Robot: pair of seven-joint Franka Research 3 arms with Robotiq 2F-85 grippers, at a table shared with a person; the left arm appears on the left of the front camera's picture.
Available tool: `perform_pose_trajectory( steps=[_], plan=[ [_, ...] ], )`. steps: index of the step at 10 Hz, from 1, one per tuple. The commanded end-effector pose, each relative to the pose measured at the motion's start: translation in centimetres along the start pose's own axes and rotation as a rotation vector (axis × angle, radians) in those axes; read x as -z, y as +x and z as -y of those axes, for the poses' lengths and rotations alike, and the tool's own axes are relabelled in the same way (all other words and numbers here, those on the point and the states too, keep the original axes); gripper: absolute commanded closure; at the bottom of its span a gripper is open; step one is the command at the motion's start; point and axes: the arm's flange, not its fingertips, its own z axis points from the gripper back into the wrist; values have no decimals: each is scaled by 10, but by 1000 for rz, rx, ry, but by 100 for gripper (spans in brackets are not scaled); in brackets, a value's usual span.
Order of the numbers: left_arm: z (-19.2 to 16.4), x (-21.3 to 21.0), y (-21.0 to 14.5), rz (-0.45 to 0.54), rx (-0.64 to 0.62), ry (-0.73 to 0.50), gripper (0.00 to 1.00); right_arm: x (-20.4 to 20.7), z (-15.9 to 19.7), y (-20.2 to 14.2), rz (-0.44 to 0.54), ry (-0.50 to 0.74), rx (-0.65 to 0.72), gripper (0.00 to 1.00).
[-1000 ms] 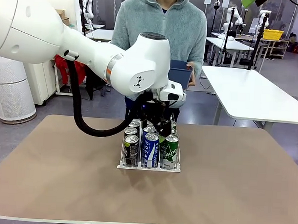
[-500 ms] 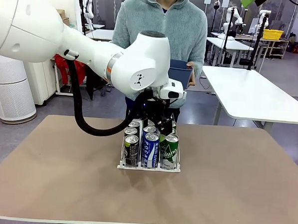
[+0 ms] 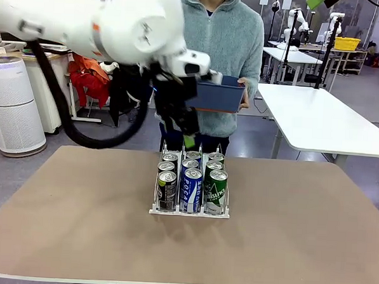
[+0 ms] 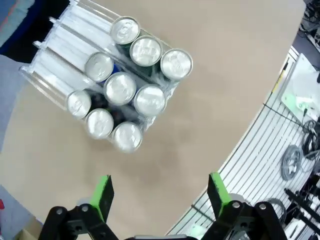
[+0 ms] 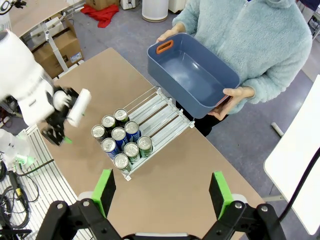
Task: Fill the beverage cans into the dispenser.
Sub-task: Place the picked Ionic drink in the line of the Automatic Can Dispenser with the same cans.
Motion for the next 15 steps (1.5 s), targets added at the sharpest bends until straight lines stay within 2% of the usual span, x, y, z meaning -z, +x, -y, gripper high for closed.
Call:
perform_pose_trajectory(
  steps=[1,2,5,7,9,10,11,15],
  plan=[
    [-15,-30,-40,42,5,-20,0,0,0,-2,-6,6,1,0],
    [-24,-52,-54,78,25,-41,0,0,0,-2,-6,6,1,0],
    [-43,-133,-90,238,23,10,0,0,0,-2,-6,6,1,0],
    [-43,-181,-99,286,19,73,0,0,0,-2,-6,6,1,0],
    [-46,-226,-106,292,23,144,0,0,0,-2,-6,6,1,0],
    [-40,-234,-103,277,11,198,0,0,0,-2,-6,6,1,0],
    [-39,-218,-105,321,7,119,0,0,0,-2,-6,6,1,0],
    [-39,-218,-105,321,7,119,0,0,0,-2,-6,6,1,0]
  ],
)
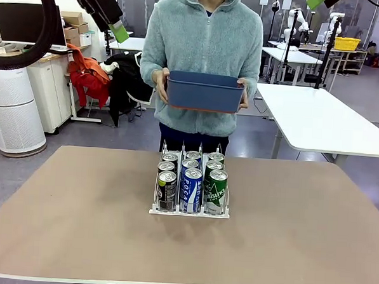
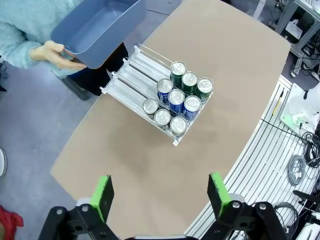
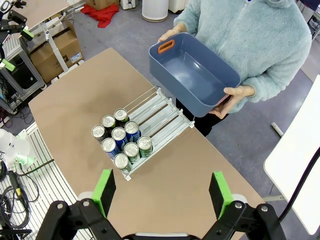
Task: Fill the beverage cans into the dispenser.
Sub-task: Place the picked Ionic drink in the line of the Automatic Can Dispenser with the same cans.
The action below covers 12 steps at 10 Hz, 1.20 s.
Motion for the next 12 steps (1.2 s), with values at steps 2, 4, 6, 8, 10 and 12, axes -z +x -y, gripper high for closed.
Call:
perform_pose_trajectory(
  steps=[2,4,6,8,10,12],
  plan=[
    [-9,-8,6,26,-21,-23,0,0,0,-2,-5,6,1,0],
    [-25,-33,8,44,-12,-92,0,0,0,-2,-5,6,1,0],
    [-28,-44,17,82,-1,-148,0,0,0,-2,-5,6,1,0],
    [-43,-56,15,116,20,-166,0,0,0,-2,-5,6,1,0],
    [-50,-66,17,123,14,-126,0,0,0,-2,-5,6,1,0],
    [-54,-70,21,130,24,-102,0,0,0,-2,-5,6,1,0]
  ],
)
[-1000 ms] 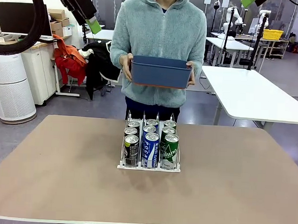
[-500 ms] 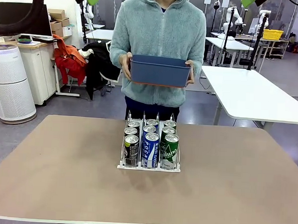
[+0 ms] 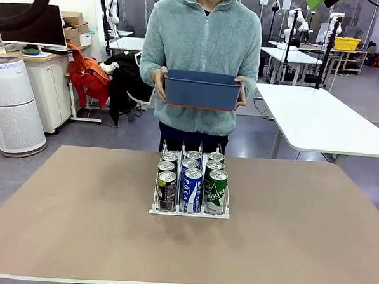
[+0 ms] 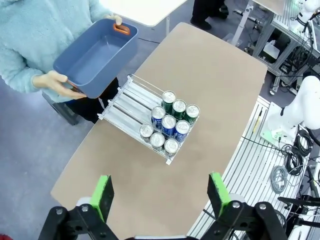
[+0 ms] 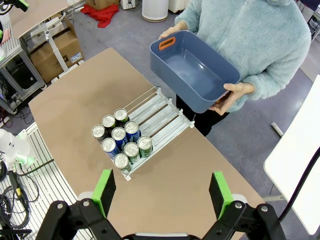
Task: Fill the beverage cans into the dispenser.
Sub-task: Place the picked Ionic drink in the line of the Automatic Can Dispenser with the same cans.
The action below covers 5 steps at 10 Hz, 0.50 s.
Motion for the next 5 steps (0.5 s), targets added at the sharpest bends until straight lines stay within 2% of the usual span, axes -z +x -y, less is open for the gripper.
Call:
perform_pose_trajectory(
  steps=[1,5],
  plan=[
    [-2,-1,0,-15,32,-4,0,0,0,-2,-5,6,1,0],
    [0,0,0,0,0,0,0,0,0,-2,-5,6,1,0]
  ],
)
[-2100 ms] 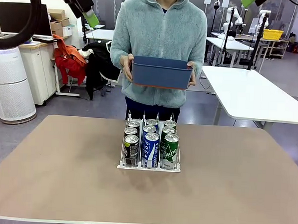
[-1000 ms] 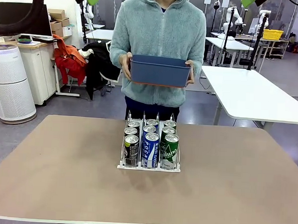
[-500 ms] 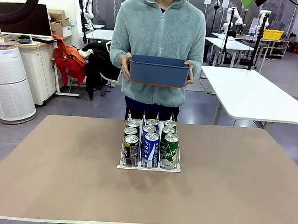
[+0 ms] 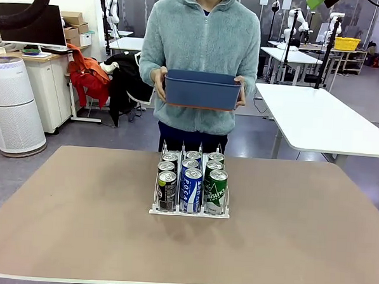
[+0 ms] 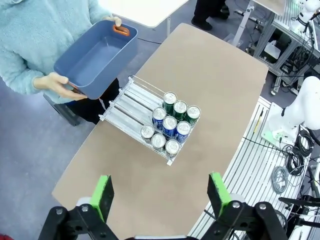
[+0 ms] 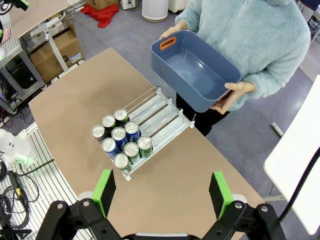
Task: Fill the beverage cans into the dispenser.
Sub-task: Place the picked Ionic drink in the line of the Automatic Can Dispenser with the same cans.
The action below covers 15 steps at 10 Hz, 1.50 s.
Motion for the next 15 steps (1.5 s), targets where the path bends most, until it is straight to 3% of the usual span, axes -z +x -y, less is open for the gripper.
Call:
perform_pose_trajectory(
  steps=[1,15],
  plan=[
    [-1,0,-2,1,-3,-4,0,0,0,-2,-5,6,1,0],
    [-1,0,-2,1,-3,-4,0,0,0,-2,-5,6,1,0]
  ],
)
